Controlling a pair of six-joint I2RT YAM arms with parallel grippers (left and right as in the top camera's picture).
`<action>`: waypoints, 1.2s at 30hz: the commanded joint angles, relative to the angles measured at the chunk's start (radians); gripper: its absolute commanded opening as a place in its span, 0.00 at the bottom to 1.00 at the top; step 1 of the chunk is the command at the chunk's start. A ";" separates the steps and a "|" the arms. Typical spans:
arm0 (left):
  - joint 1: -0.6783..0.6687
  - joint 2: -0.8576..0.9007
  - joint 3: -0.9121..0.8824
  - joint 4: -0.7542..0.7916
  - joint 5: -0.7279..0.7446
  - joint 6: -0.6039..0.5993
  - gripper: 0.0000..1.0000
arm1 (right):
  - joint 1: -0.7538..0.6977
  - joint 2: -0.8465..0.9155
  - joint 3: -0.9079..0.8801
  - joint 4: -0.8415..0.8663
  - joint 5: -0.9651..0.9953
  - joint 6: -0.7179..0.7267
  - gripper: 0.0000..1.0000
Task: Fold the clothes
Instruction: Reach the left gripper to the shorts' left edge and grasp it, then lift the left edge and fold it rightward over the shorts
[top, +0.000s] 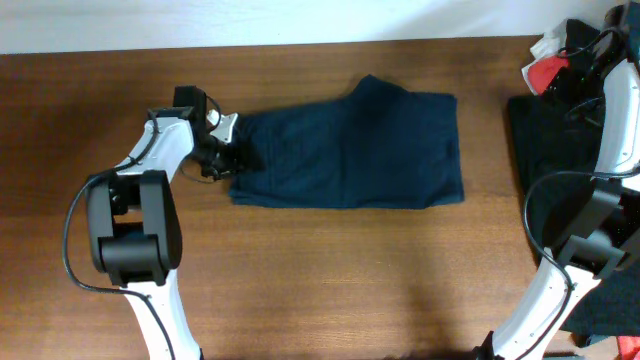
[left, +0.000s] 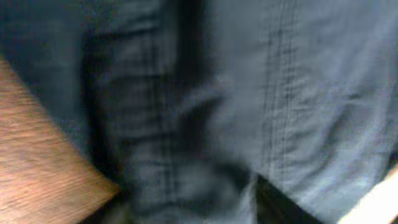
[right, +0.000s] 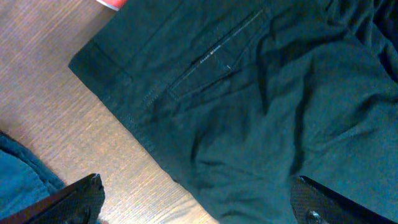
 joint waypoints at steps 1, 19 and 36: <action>-0.008 0.092 -0.032 -0.030 -0.200 -0.030 0.13 | 0.003 -0.008 0.011 0.000 0.010 0.011 0.99; -0.111 -0.133 0.785 -0.842 -0.713 -0.264 0.00 | 0.003 -0.008 0.011 0.000 0.010 0.011 0.99; -0.519 0.180 0.758 -0.629 -0.579 -0.306 0.07 | 0.003 -0.008 0.011 0.000 0.010 0.011 0.99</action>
